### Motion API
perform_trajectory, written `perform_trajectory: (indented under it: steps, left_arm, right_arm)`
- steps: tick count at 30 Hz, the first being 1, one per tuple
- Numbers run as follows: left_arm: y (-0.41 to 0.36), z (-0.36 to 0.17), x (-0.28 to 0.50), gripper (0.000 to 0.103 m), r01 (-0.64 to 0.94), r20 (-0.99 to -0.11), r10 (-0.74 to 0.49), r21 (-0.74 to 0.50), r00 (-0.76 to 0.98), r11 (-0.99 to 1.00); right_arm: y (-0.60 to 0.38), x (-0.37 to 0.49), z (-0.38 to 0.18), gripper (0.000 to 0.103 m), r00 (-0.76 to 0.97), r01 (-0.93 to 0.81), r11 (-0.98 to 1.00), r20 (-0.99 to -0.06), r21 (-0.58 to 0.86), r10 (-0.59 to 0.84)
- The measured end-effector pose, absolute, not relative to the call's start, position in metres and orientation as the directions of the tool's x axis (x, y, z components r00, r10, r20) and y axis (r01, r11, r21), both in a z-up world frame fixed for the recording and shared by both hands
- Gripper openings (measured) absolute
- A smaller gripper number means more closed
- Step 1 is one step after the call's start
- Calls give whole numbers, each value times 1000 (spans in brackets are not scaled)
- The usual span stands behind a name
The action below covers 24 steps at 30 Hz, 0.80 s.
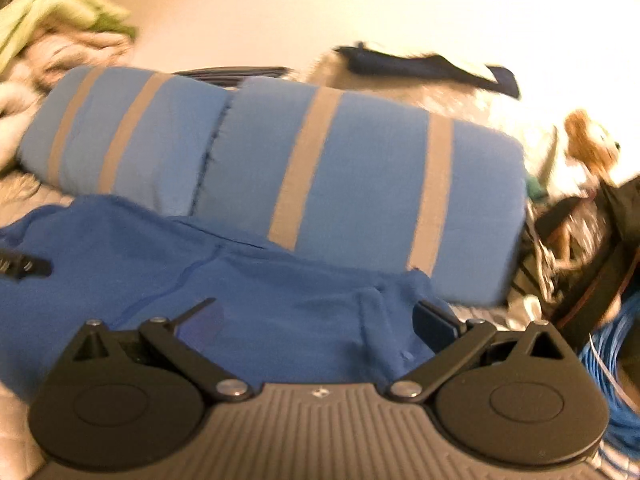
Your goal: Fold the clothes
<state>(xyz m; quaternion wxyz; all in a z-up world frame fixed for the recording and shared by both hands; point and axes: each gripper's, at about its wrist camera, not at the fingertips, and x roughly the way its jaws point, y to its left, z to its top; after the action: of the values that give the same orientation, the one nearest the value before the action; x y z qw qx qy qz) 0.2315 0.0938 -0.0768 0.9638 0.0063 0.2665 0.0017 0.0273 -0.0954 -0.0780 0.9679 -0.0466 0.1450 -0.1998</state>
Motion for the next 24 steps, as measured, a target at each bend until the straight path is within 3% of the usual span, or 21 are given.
perform_trajectory:
  steps: [2, 6, 9, 18, 24]
  left_arm:
    - [95, -89, 224, 73, 18, -468, -2, 30, 884, 999]
    - [103, -89, 230, 73, 27, -495, -37, -28, 868, 999]
    - [101, -90, 231, 73, 21, -509, -32, -26, 860, 999]
    - [95, -88, 228, 73, 6, -507, 9, 29, 862, 1000]
    - [76, -77, 210, 72, -49, -436, 103, 133, 894, 990]
  right_arm:
    - [-107, 32, -79, 102, 854, 407, 908, -312, -99, -417]
    - [-131, 41, -93, 102, 813, 428, 903, -449, 30, -370]
    - [-140, 42, -100, 102, 801, 429, 899, -499, 95, -330]
    - [-137, 40, -97, 102, 805, 419, 906, -488, 65, -338]
    - [-113, 22, -77, 102, 834, 442, 897, -372, 8, -408]
